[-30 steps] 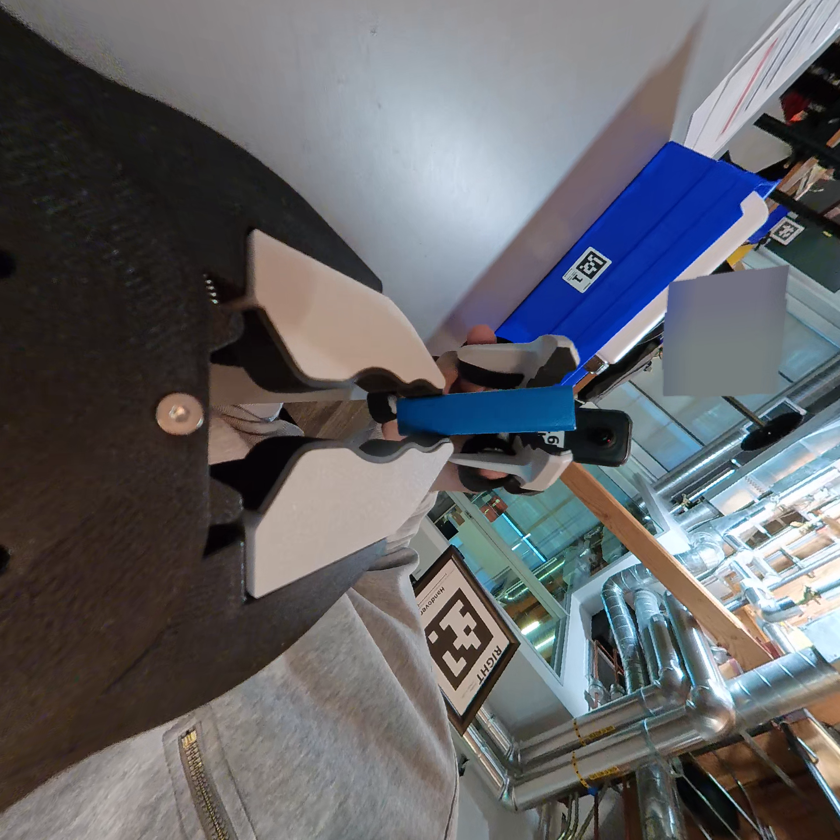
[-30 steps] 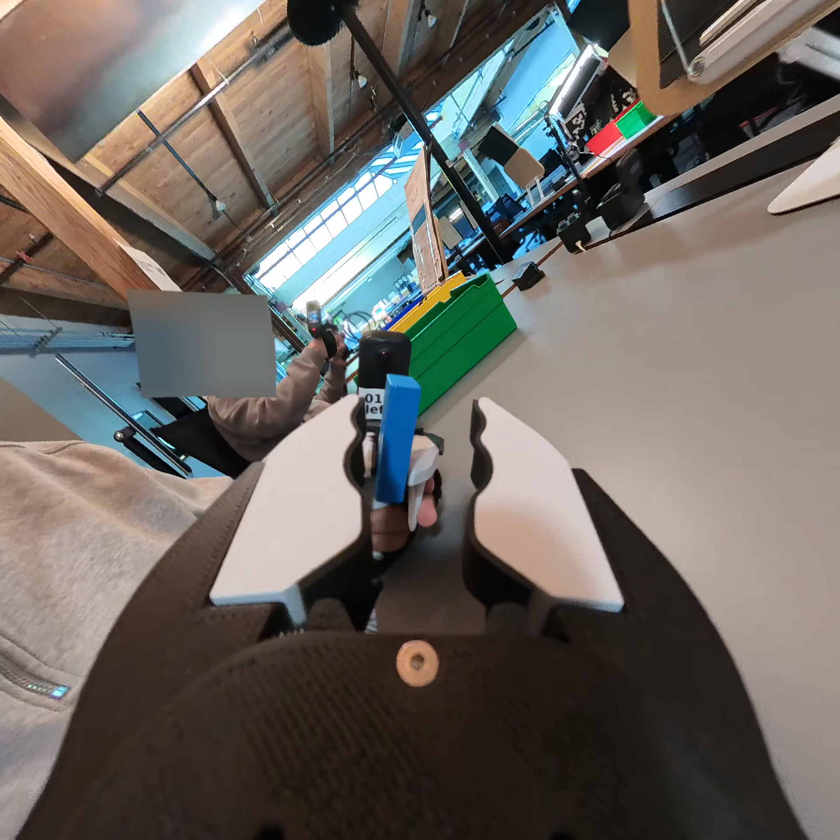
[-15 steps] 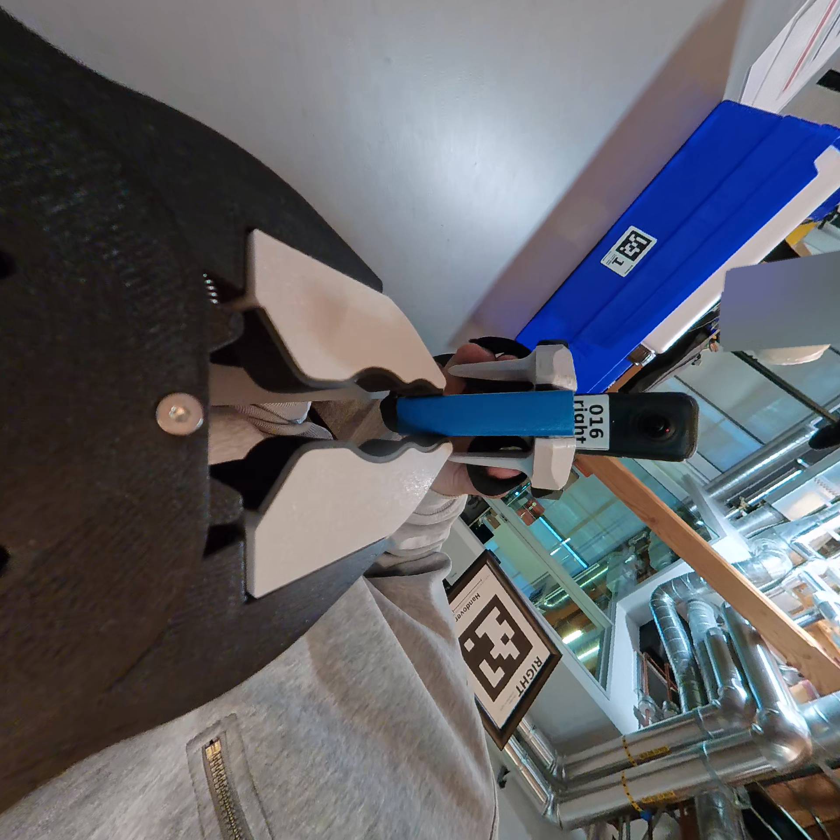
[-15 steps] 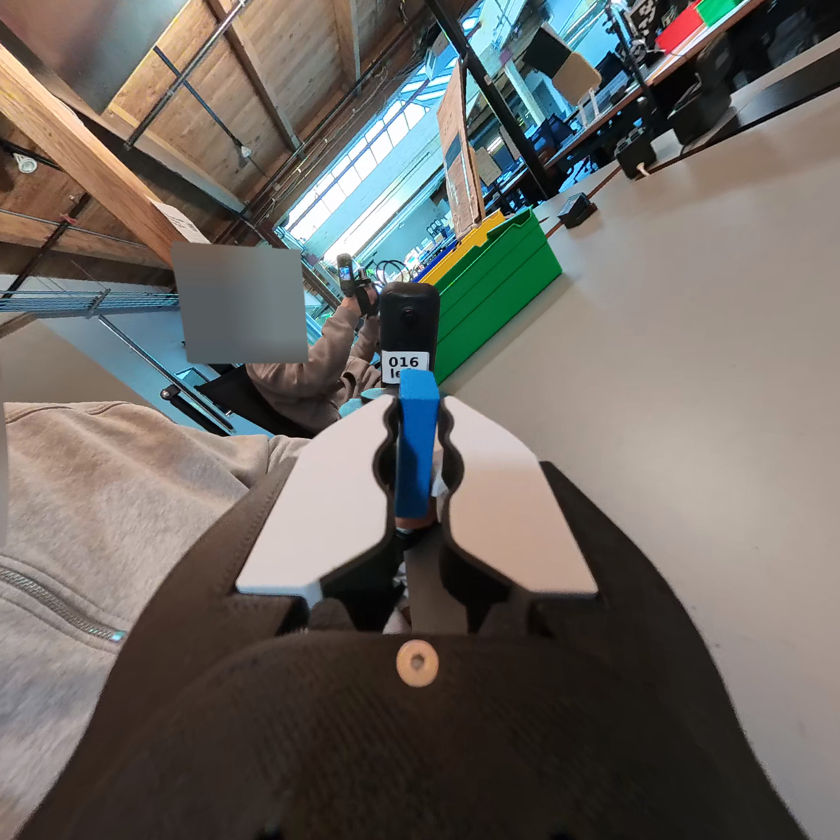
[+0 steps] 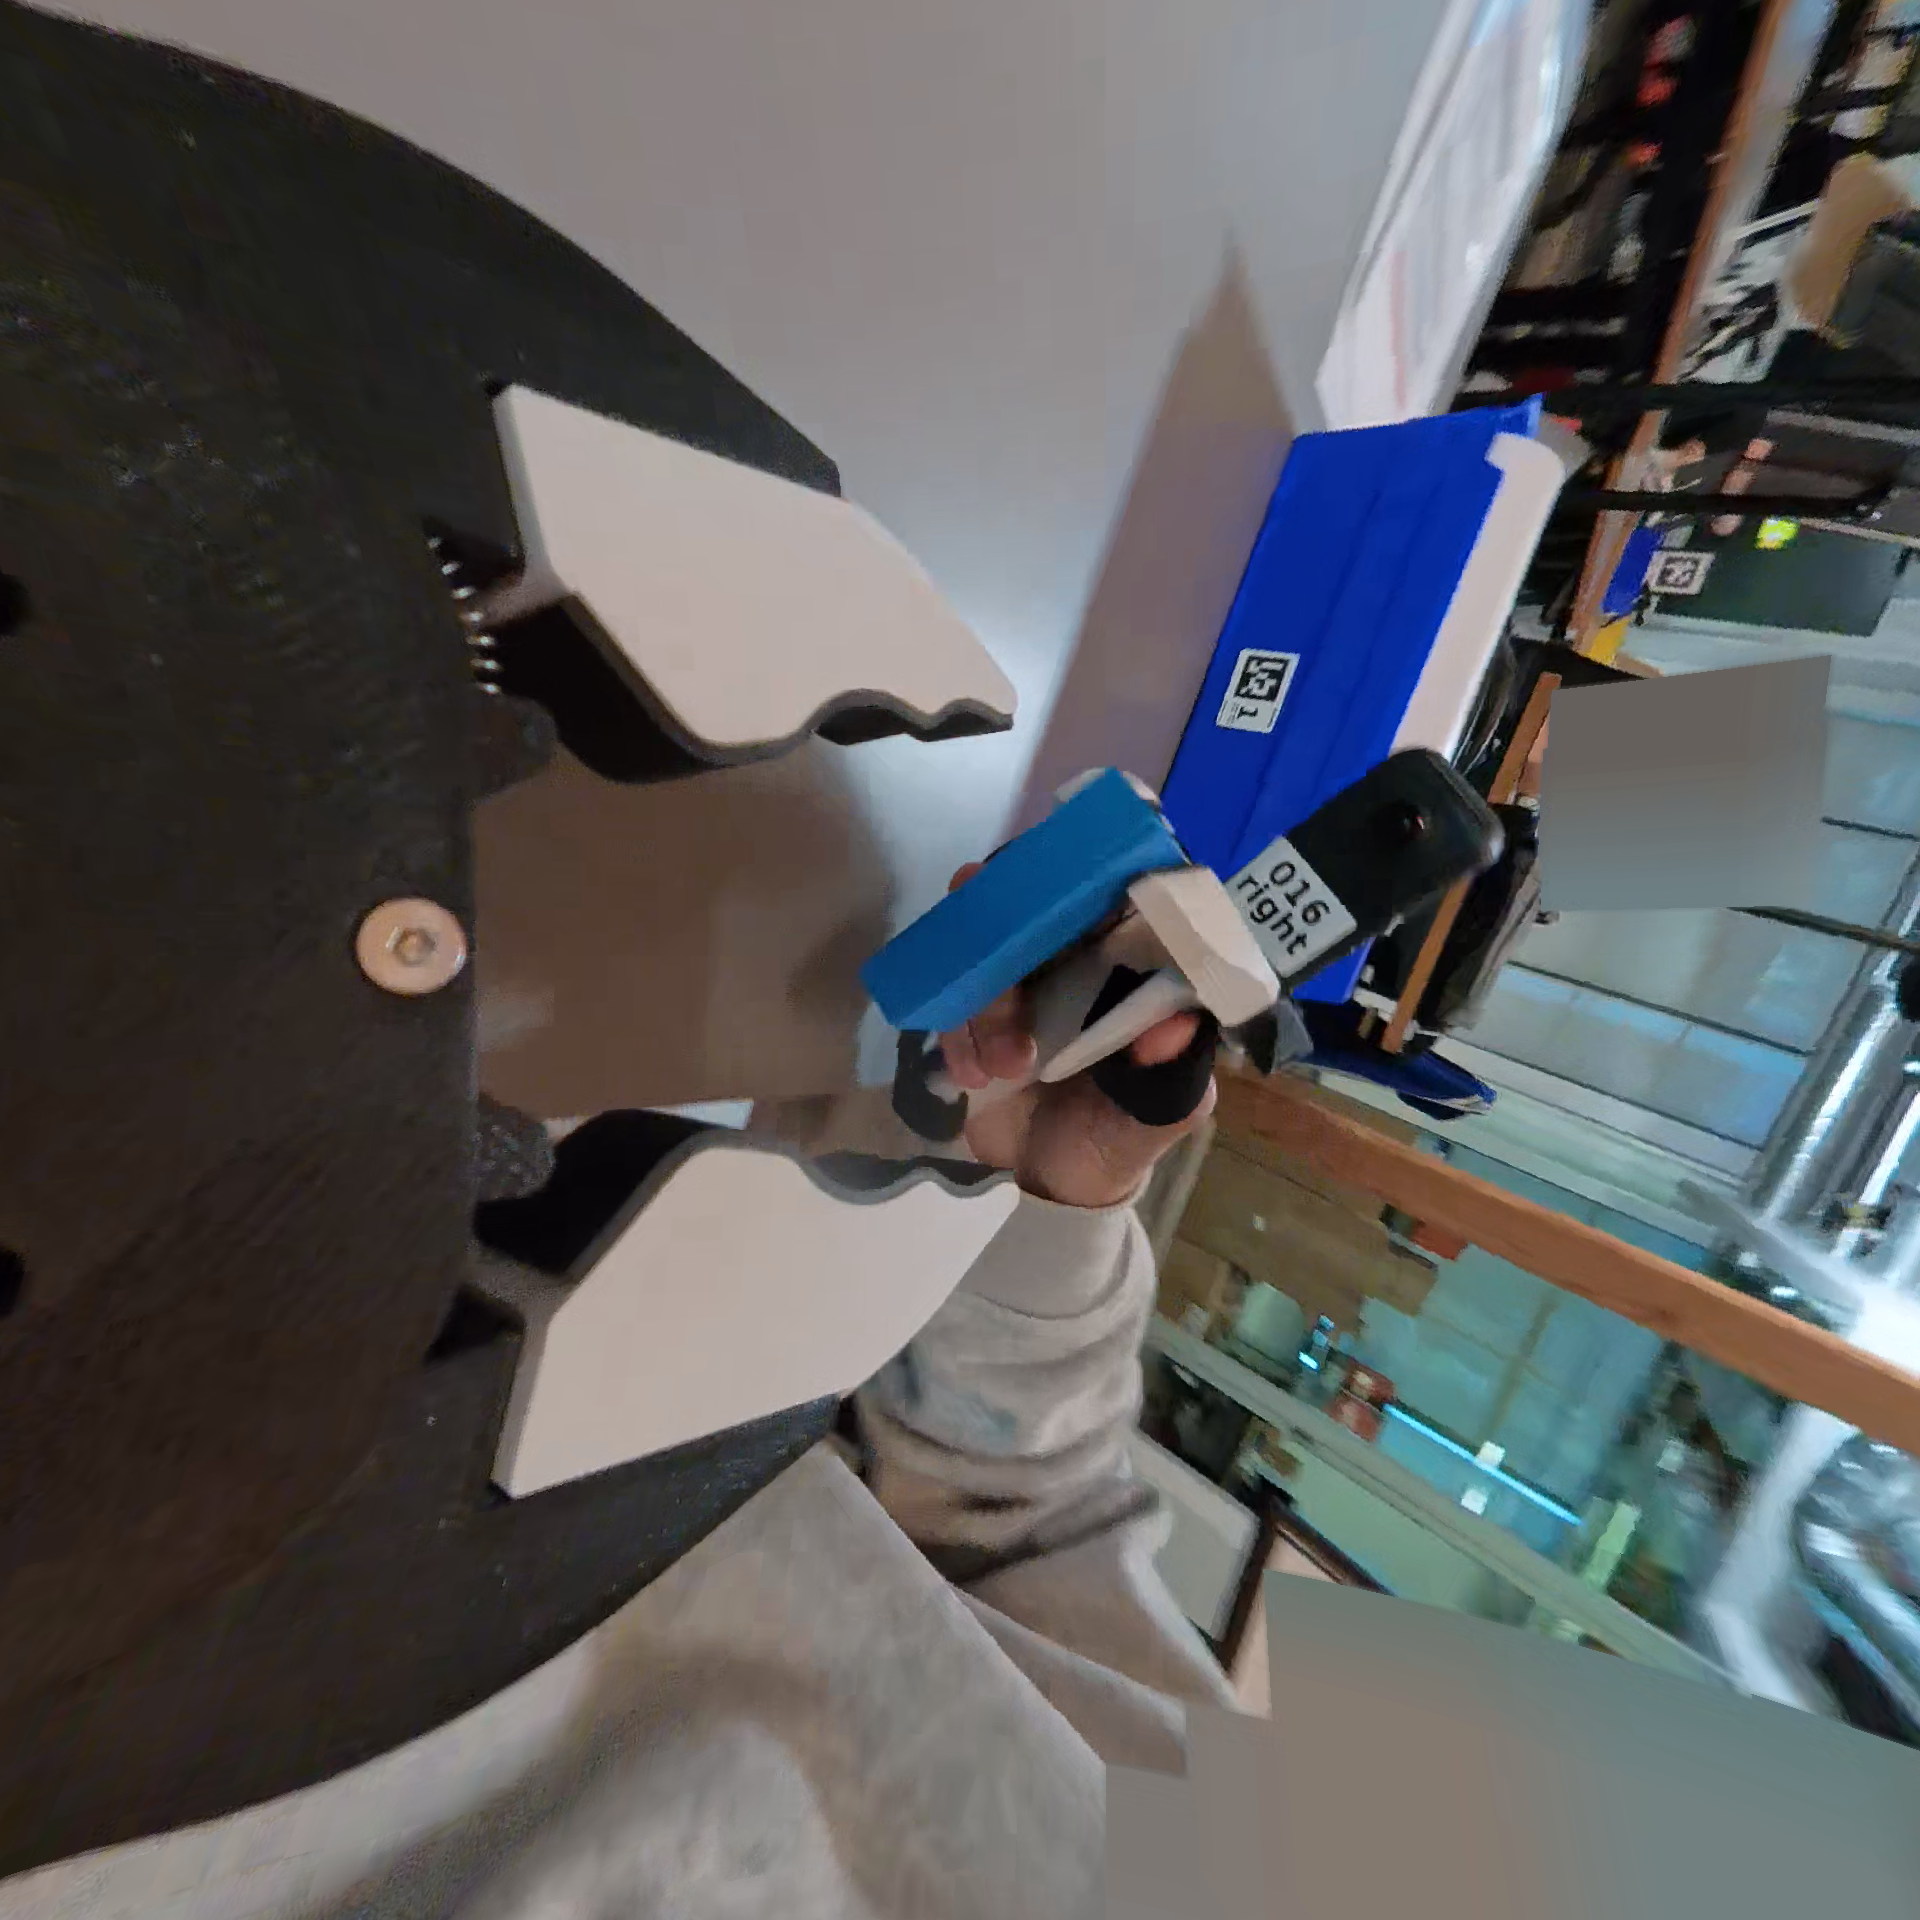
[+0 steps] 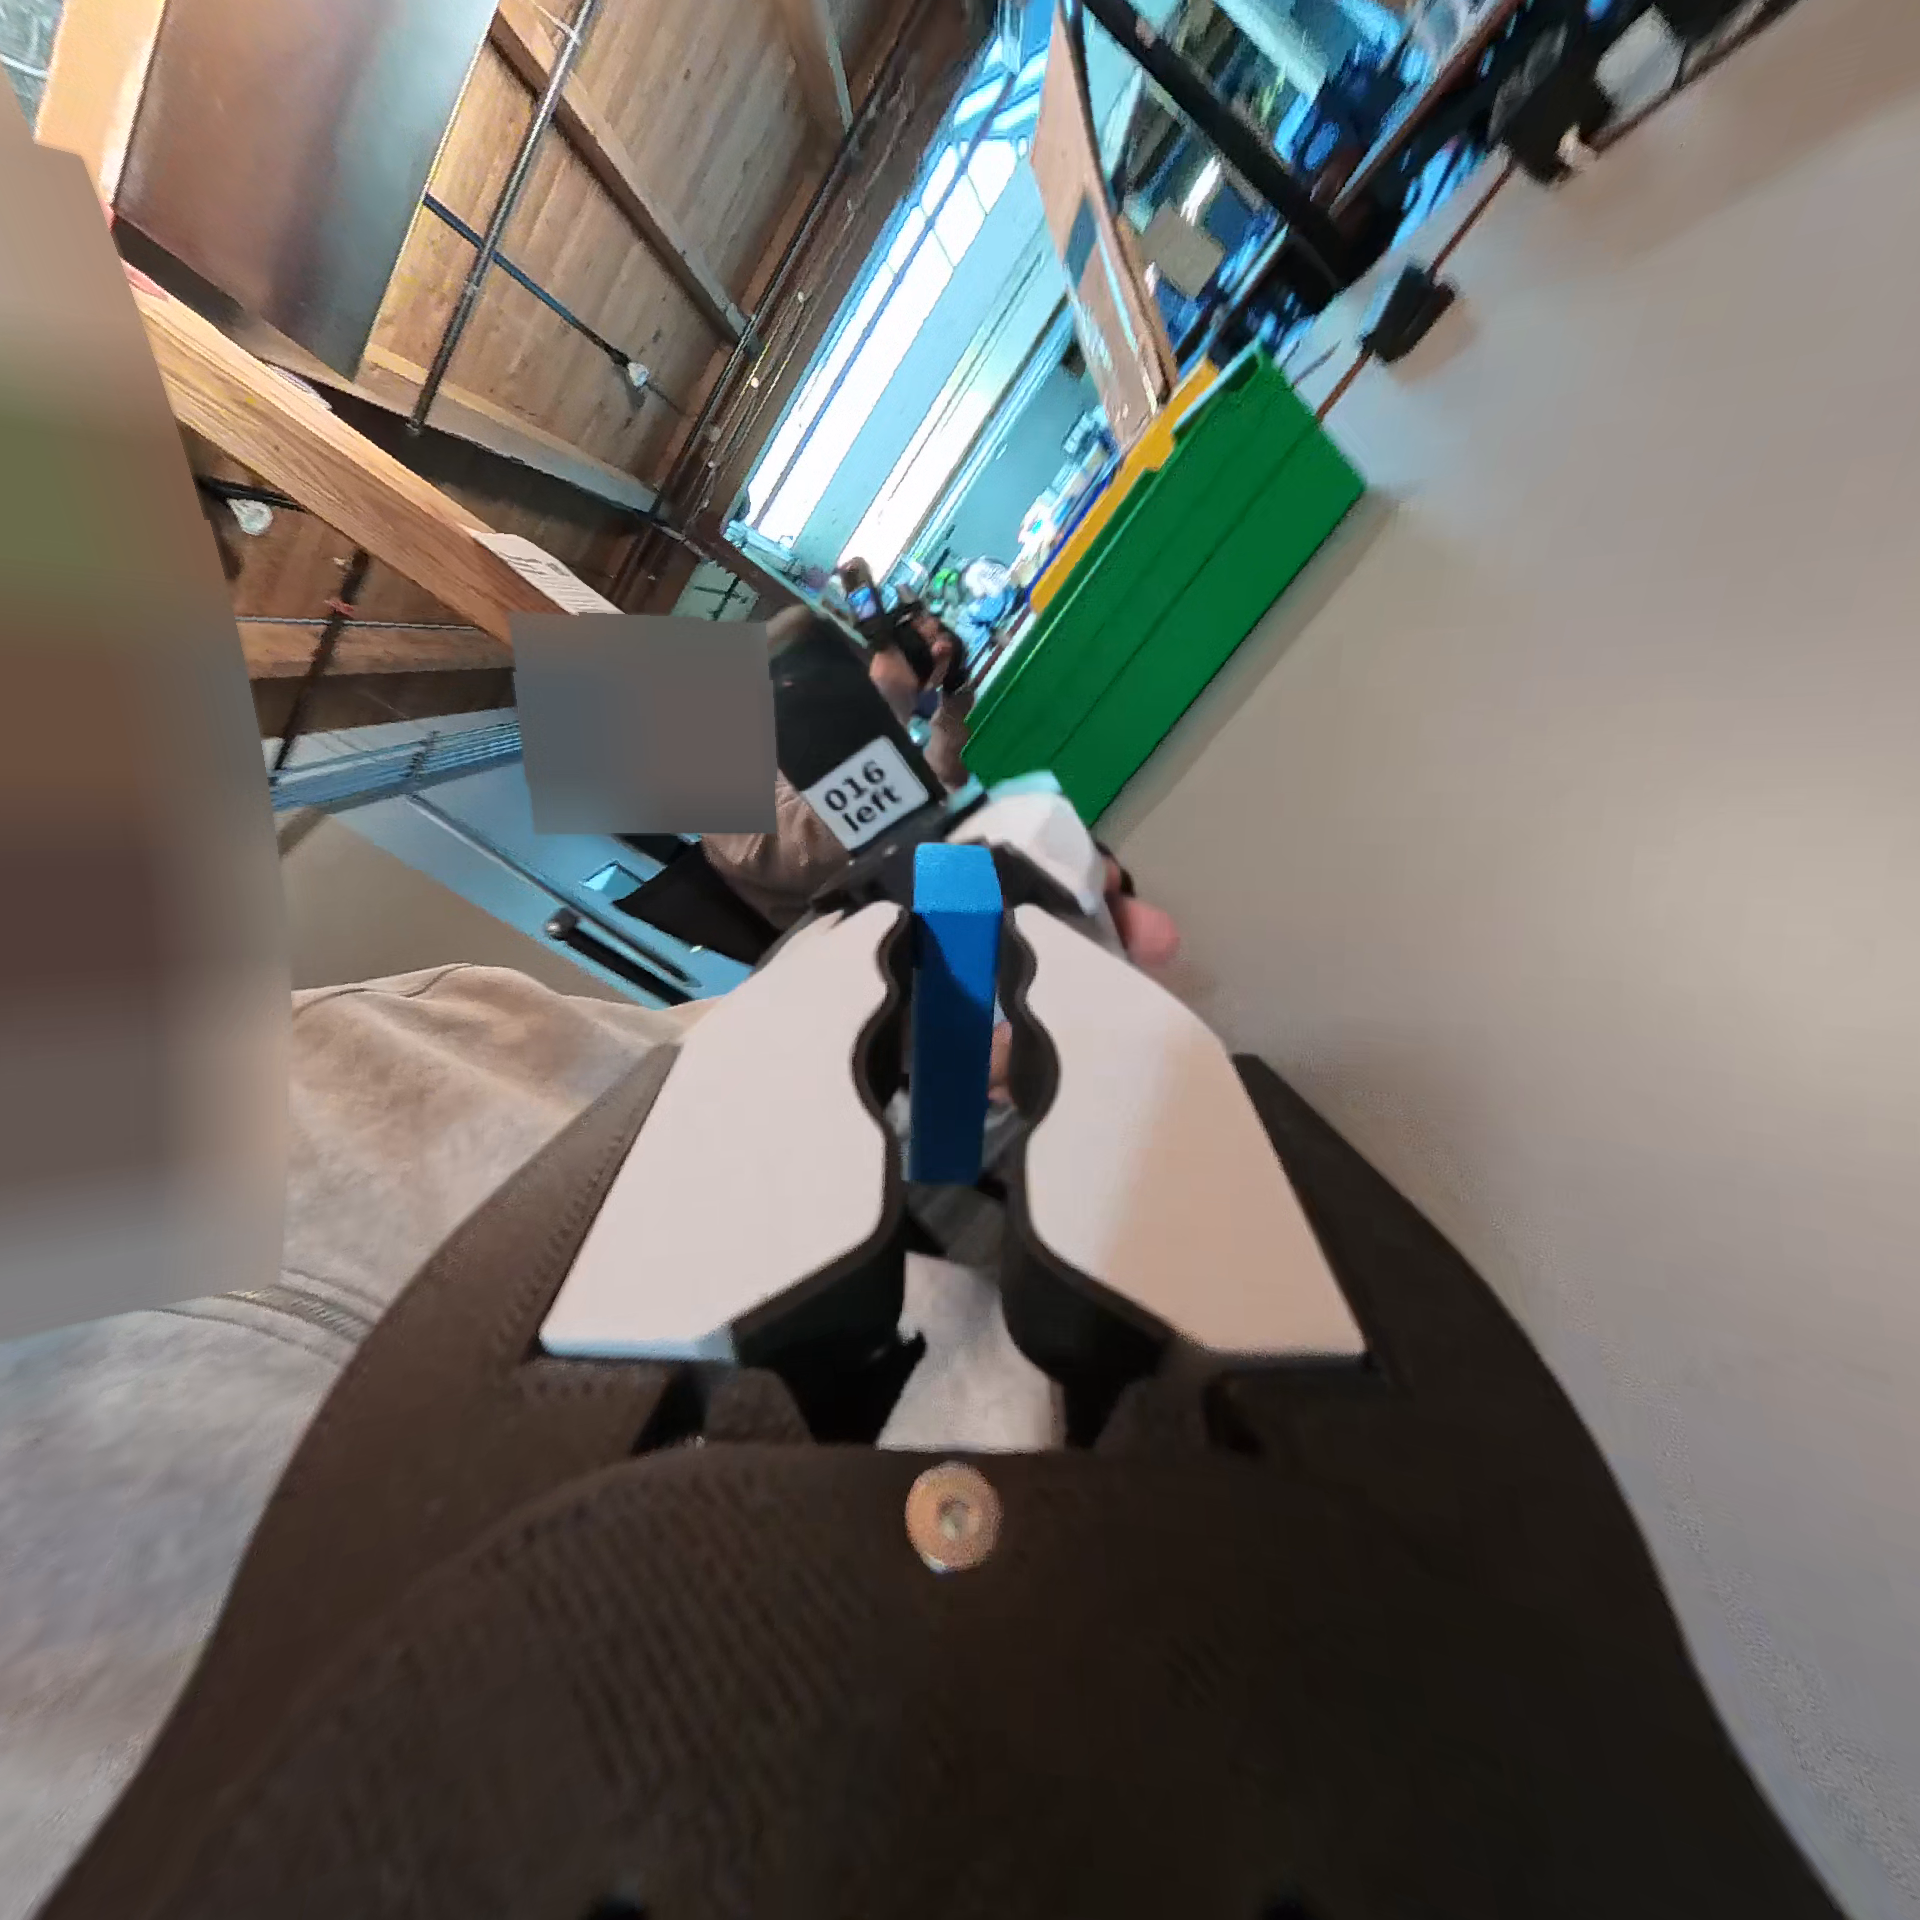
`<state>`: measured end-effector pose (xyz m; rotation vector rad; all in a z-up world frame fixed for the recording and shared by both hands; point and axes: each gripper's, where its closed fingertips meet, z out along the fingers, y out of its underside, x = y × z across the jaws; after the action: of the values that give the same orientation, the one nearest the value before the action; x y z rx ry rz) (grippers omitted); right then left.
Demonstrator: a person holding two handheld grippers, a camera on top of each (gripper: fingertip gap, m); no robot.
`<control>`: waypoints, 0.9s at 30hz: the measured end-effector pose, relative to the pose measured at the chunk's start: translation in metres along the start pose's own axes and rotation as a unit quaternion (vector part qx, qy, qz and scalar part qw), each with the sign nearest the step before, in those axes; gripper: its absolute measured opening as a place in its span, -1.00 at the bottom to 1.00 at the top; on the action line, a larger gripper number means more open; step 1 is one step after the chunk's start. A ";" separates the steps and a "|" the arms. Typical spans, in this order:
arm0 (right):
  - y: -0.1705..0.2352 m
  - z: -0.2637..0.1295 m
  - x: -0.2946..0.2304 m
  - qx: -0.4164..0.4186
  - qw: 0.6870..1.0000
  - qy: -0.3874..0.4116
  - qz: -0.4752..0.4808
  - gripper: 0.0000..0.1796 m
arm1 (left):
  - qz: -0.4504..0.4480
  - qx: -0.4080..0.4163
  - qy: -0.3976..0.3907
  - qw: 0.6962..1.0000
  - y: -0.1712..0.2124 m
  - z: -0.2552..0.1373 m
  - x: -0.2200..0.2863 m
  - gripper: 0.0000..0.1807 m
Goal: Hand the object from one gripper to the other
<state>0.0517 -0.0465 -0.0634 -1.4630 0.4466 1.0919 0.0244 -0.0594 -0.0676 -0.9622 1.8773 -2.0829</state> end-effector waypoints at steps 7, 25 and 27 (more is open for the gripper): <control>0.022 0.007 0.003 -0.047 0.985 -0.062 0.155 -0.83 | 0.253 -0.080 -0.057 0.963 0.017 -0.002 0.000 -0.06; 0.018 0.010 0.009 -0.020 0.989 -0.052 0.135 -0.56 | 0.235 -0.071 -0.045 0.968 0.012 -0.003 0.005 -0.25; 0.005 0.005 0.010 0.011 0.994 -0.039 0.098 -0.52 | 0.202 -0.058 -0.049 0.977 0.007 -0.005 0.000 -0.25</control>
<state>0.0507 -0.0401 -0.0733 -1.3733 0.5529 1.2923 0.0195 -0.0570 -0.0738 -0.6242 1.9636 -1.6783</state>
